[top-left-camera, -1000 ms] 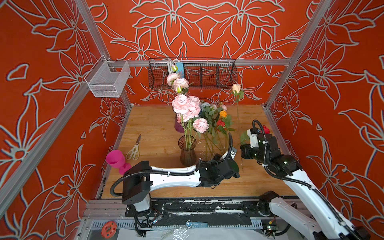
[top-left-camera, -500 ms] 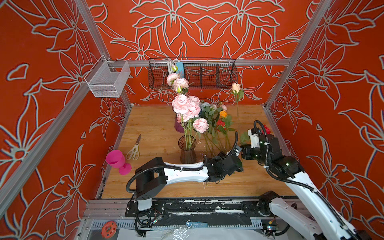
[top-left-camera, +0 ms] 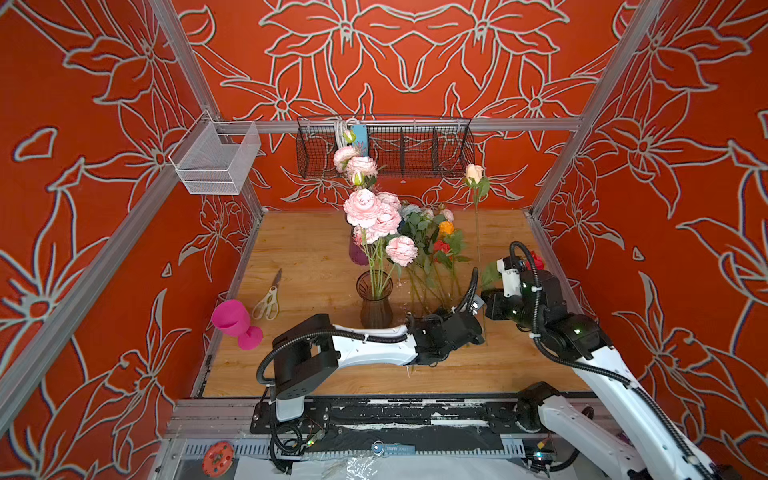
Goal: Arrange the flowers into the vase
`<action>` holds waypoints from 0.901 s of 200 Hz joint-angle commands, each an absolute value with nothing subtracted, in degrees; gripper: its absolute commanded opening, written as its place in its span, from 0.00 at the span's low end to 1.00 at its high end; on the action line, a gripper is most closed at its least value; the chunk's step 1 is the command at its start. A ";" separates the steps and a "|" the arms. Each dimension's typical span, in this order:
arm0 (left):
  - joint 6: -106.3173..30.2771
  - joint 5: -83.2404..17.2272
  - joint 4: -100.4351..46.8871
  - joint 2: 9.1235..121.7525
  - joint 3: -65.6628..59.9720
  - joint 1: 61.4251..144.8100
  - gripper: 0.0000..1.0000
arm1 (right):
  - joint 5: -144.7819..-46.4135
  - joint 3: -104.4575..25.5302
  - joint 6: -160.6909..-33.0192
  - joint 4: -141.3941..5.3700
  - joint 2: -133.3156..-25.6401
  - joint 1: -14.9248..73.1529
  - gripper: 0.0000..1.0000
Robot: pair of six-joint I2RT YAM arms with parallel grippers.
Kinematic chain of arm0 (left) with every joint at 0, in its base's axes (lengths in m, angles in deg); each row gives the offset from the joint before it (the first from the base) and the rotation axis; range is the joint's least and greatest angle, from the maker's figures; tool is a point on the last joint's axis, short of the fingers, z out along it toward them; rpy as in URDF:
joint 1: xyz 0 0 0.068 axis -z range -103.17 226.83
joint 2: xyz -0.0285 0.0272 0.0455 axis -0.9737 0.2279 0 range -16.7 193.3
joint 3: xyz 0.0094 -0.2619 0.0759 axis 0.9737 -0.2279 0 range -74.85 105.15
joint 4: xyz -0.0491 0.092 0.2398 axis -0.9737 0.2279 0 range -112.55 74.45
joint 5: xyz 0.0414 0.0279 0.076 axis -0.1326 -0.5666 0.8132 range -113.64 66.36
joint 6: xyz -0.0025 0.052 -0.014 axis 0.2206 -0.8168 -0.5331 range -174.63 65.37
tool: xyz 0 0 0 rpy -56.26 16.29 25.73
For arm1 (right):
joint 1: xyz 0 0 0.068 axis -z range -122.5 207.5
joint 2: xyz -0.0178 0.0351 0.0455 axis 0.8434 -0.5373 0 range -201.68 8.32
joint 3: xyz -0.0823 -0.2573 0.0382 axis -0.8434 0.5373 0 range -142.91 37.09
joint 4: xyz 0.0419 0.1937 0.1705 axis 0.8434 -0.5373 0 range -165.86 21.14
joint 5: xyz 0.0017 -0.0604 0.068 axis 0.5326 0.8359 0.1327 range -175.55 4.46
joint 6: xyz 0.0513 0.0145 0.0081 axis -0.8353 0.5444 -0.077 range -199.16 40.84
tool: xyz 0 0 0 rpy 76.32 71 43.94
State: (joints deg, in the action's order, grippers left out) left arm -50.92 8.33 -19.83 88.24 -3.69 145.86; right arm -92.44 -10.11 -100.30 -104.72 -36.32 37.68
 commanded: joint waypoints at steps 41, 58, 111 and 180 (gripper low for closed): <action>-54.65 5.18 -15.91 79.67 -5.27 145.66 0.27 | -89.41 -13.25 -100.51 -106.66 -36.06 37.55 0.00; -56.99 3.93 -16.04 77.50 -6.20 145.65 0.58 | -89.83 -13.53 -100.52 -106.65 -35.99 37.55 0.00; -61.20 1.54 -17.31 79.03 -4.84 142.10 0.76 | -91.78 -13.62 -100.96 -105.67 -35.01 37.55 0.00; -62.27 -1.62 -18.71 86.64 0.15 139.13 0.47 | -93.62 -14.73 -99.80 -107.18 -34.23 37.56 0.00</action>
